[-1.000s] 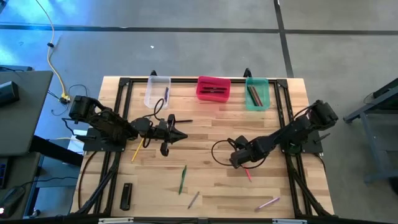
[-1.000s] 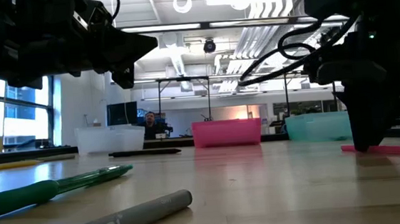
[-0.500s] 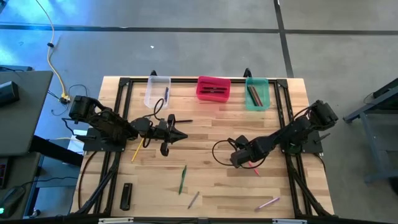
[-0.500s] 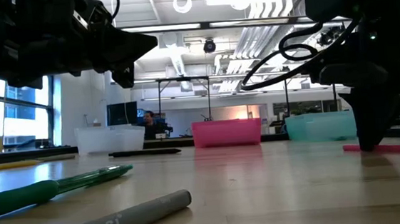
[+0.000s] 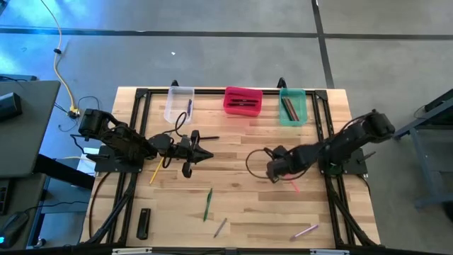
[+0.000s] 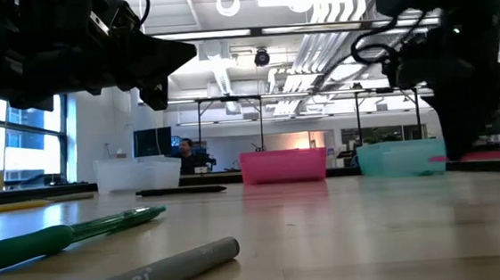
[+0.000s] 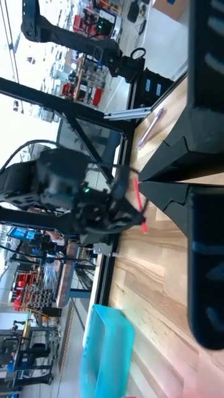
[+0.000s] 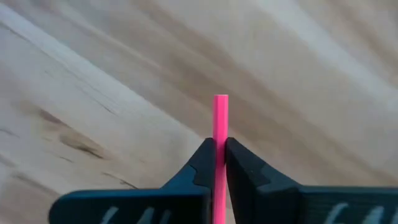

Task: Sort crayons/erasers/pens/pencils in bins
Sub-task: Put the pink pencil into the blue bin

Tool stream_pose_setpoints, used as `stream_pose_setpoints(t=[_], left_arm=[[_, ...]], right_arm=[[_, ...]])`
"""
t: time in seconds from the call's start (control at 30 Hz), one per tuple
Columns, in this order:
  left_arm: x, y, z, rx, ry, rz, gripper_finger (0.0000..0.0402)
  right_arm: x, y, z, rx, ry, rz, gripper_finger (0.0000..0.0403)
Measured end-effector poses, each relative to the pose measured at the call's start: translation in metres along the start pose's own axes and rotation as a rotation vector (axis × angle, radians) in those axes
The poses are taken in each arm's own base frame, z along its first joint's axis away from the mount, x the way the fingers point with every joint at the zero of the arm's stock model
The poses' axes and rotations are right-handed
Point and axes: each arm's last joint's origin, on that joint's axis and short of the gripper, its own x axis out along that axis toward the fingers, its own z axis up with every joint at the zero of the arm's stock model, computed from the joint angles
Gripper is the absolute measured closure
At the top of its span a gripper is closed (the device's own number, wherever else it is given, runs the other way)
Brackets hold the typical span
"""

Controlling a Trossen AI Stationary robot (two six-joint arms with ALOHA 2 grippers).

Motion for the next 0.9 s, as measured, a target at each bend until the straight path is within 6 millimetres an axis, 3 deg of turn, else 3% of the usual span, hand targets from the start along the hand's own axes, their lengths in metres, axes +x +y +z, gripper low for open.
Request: stream_pose_setpoints(t=[0.2, 0.47, 0.9], left_arm=[[0.0, 0.0, 0.0, -0.008, -0.001, 0.001, 0.0401], [0.0, 0.0, 0.001, -0.007, -0.008, 0.0, 0.0401], [0.0, 0.0, 0.001, -0.007, -0.011, 0.009, 0.0401]], right_arm=[[-0.022, -0.027, 0.03, 0.019, -0.045, 0.023, 0.0394], [-0.047, -0.088, 0.083, 0.102, -0.185, 0.002, 0.0393], [-0.068, -0.187, 0.2, 0.098, -0.337, -0.156, 0.0393]])
